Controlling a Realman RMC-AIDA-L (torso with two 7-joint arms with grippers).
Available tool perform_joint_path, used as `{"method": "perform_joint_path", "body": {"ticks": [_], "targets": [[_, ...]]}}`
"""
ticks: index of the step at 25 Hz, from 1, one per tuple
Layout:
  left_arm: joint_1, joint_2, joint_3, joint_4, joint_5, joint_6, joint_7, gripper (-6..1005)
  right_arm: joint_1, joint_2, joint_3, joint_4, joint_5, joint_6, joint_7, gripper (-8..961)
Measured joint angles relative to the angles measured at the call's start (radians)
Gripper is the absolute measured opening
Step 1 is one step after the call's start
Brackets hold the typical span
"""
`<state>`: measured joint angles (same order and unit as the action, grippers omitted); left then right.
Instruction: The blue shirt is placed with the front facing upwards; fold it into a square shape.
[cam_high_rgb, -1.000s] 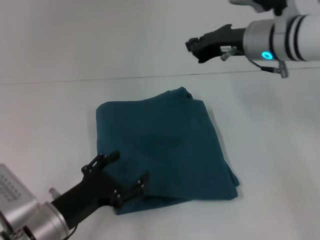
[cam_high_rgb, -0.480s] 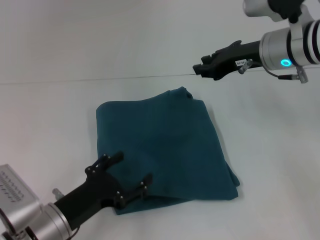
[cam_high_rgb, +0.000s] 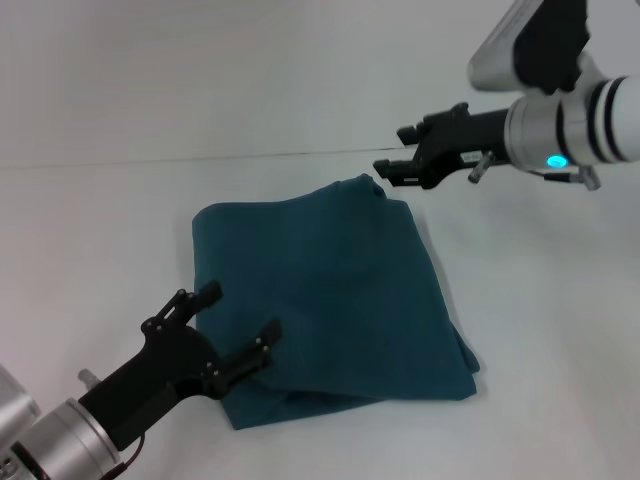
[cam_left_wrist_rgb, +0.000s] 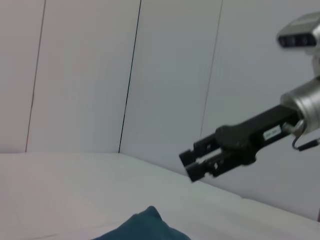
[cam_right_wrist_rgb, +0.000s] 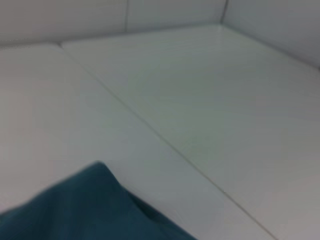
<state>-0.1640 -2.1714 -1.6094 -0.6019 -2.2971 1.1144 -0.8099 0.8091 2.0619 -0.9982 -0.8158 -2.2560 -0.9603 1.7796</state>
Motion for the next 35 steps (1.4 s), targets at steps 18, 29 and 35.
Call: {"method": "perform_joint_path", "body": {"ticks": [18,29,35], "targets": [[0.005,-0.002,-0.001,0.043,-0.003,0.035,0.000,934,0.182,0.020,-0.027,0.198,-0.265,0.121,0.181,368],[0.009,-0.002,-0.001,0.046,-0.002,0.036,0.000,934,0.262,0.030,-0.062,0.357,-0.282,0.272,0.189,743],[0.004,-0.002,-0.001,0.049,-0.002,0.036,0.000,934,0.292,0.031,-0.054,0.441,-0.281,0.354,0.200,789]]}}
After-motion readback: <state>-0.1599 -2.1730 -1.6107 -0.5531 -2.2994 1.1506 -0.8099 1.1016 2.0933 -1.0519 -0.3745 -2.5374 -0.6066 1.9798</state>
